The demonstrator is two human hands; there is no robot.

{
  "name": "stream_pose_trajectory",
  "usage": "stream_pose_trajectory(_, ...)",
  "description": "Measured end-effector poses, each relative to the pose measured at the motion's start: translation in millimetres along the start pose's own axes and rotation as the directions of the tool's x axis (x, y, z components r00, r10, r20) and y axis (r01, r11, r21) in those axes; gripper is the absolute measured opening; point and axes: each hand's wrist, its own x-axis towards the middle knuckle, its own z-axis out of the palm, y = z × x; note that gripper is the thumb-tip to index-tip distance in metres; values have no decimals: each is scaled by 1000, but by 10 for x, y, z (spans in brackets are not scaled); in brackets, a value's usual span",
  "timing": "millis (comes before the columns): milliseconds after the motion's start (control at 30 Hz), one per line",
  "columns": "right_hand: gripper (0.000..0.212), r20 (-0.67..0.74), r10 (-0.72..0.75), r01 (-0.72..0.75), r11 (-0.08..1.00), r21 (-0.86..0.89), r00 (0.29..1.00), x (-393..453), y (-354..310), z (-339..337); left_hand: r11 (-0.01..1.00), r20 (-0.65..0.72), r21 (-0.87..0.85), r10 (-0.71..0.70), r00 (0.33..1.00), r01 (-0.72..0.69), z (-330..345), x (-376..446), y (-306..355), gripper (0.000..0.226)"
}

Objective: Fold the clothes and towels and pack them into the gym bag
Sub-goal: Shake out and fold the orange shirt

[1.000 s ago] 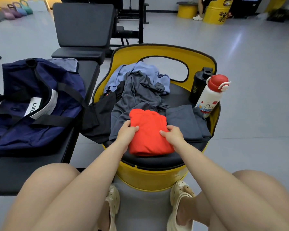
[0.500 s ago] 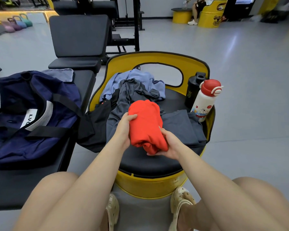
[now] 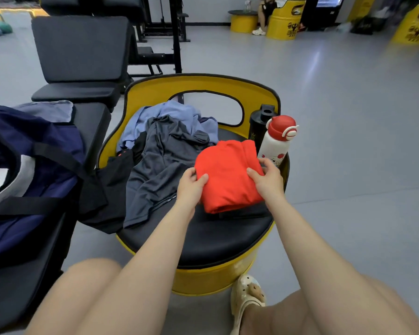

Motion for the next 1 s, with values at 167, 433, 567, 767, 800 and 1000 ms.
stream_pose_trajectory(167,31,-76,25,-32,996,-87,997,158,172,-135,997,39,70,-37,999,34,277,227,-233,54)
stream_pose_trajectory(433,40,-73,90,-107,954,-278,993,247,373,-133,972,65,235,-21,998,5,431,360,-402,53)
stream_pose_trajectory(567,53,-105,59,-96,916,-391,993,185,397,-82,967,94,254,-50,994,24,414,464,-488,57)
stream_pose_trajectory(767,47,1,-335,241,675,-697,942,155,342,-91,982,134,185,-72,988,47,451,465,-344,81)
stream_pose_trajectory(800,42,53,-381,306,645,-701,923,177,348,-62,985,153,165,-75,985,49,457,486,-311,84)
stream_pose_trajectory(1000,44,383,-376,528,456,-716,844,334,298,118,879,161,459,59,985,-127,494,533,-267,89)
